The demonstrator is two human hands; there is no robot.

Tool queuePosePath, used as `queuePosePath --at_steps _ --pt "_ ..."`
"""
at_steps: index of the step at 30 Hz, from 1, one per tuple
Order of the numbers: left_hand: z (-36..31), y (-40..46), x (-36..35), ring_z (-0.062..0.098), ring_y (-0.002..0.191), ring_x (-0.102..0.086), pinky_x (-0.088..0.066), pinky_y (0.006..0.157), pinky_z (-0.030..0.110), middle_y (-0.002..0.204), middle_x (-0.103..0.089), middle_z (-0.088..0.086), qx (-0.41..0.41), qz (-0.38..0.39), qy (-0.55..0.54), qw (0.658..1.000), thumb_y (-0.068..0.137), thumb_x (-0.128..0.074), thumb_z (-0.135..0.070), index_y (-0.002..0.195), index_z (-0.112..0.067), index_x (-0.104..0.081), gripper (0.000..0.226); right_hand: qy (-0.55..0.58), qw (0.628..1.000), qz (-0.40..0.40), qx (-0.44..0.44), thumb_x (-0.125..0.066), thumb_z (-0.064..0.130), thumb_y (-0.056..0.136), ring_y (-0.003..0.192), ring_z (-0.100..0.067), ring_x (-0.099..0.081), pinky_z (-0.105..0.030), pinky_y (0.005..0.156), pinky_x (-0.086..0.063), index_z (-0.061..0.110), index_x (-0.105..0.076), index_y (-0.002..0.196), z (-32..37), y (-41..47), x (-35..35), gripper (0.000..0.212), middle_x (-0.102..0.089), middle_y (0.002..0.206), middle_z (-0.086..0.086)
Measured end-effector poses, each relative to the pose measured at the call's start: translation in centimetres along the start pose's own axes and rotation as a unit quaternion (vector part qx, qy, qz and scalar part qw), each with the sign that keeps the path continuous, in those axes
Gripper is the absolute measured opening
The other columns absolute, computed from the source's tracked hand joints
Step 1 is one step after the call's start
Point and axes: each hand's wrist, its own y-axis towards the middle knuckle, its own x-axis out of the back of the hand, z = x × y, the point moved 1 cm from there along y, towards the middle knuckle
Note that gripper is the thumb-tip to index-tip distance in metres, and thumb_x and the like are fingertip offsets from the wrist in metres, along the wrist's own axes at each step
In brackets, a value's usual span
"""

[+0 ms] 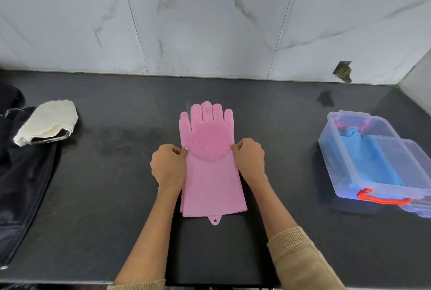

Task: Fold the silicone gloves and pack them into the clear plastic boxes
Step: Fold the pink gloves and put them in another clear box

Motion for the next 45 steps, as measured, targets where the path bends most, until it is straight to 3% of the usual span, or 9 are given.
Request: queuePosePath --at_steps 6,10,15,21,29,35,39,43,45 --pt "-0.1 0.3 0.6 0.022 0.063 -0.06 -0.04 0.059 0.026 0.07 -0.069 0.007 -0.018 0.053 0.004 0.998 0.085 -0.065 -0.024 0.079 -0.009 -0.072 0.017 0.061 0.998 0.016 0.015 -0.062 0.025 0.09 0.065 -0.03 -0.066 -0.038 0.066 -0.057 0.003 -0.067 0.083 -0.6 0.0 1.0 0.023 -0.071 0.083 -0.013" --pt "0.4 1.2 1.2 0.022 0.063 -0.068 -0.059 0.068 0.036 0.073 -0.07 0.006 -0.032 0.136 -0.006 0.99 0.081 -0.067 -0.014 0.084 -0.01 -0.07 0.007 0.099 0.989 0.104 -0.011 -0.065 0.024 0.089 0.067 -0.024 -0.07 -0.031 0.064 -0.058 0.01 -0.066 0.082 -1.2 0.3 1.9 0.016 -0.071 0.086 -0.01" --pt "0.6 0.9 0.8 0.026 0.072 -0.069 -0.058 0.075 0.041 0.077 -0.071 0.009 -0.051 0.109 -0.005 0.993 0.082 -0.068 -0.015 0.083 -0.008 -0.069 0.008 0.065 0.994 0.084 -0.005 -0.065 0.023 0.088 0.07 -0.026 -0.07 -0.038 0.071 -0.06 0.005 -0.07 0.087 -1.3 0.1 1.5 0.019 -0.071 0.082 -0.009" --pt "0.7 0.3 0.0 0.026 0.077 -0.059 -0.037 0.064 0.03 0.082 -0.066 0.003 -0.084 0.051 0.081 0.992 0.09 -0.057 -0.025 0.086 -0.011 -0.06 0.014 -0.011 1.0 -0.005 0.025 -0.059 0.029 0.089 0.054 -0.022 -0.053 -0.026 0.052 -0.042 -0.003 -0.068 0.084 -1.0 -0.4 0.3 0.033 -0.067 0.068 -0.015" --pt "0.8 -0.1 0.0 0.029 0.07 -0.061 -0.044 0.062 0.032 0.075 -0.064 0.009 -0.061 0.062 0.072 0.994 0.091 -0.055 -0.032 0.079 -0.008 -0.061 0.028 -0.021 0.999 0.029 0.038 -0.059 0.036 0.09 0.043 -0.014 -0.045 -0.024 0.048 -0.033 0.015 -0.042 0.05 -1.1 -0.2 0.5 0.048 -0.045 0.047 0.003" --pt "0.6 -0.4 0.7 0.029 0.071 -0.059 -0.05 0.069 0.035 0.084 -0.065 0.011 -0.056 0.216 0.143 0.964 0.092 -0.048 -0.042 0.081 -0.009 -0.049 0.035 -0.128 0.986 0.09 0.06 -0.041 0.041 0.098 0.065 -0.023 -0.043 -0.03 0.055 -0.031 0.015 -0.031 0.063 -0.2 -1.2 0.2 0.045 -0.037 0.062 0.002" --pt "0.8 -2.4 1.7 0.025 0.084 -0.06 -0.045 0.069 0.034 0.095 -0.061 0.003 -0.081 0.243 0.078 0.963 0.089 -0.053 -0.044 0.097 -0.013 -0.047 0.032 0.04 0.993 0.093 0.064 -0.042 0.04 0.098 0.07 -0.019 -0.047 -0.03 0.057 -0.034 0.01 -0.038 0.09 -1.0 -3.3 0.2 0.031 -0.044 0.073 0.004" --pt "2.1 -6.4 4.2 0.016 0.108 -0.056 -0.051 0.088 0.037 0.128 -0.045 -0.012 -0.075 0.322 -0.05 0.943 0.056 -0.08 -0.052 0.137 -0.031 -0.03 0.098 0.199 0.963 0.183 0.024 -0.072 0.042 0.078 0.085 0.0 -0.059 -0.016 0.058 -0.046 0.028 -0.031 0.12 -2.9 -6.5 1.8 0.06 -0.057 0.107 0.008" --pt "3.3 -8.4 5.3 0.009 0.107 -0.054 -0.052 0.083 0.029 0.131 -0.031 -0.02 -0.084 0.362 -0.049 0.927 0.041 -0.085 -0.05 0.139 -0.049 -0.015 0.121 0.297 0.92 0.257 -0.006 -0.086 0.031 0.063 0.092 -0.009 -0.066 -0.026 0.057 -0.056 0.043 -0.026 0.127 -4.3 -8.2 2.6 0.089 -0.049 0.123 0.015"
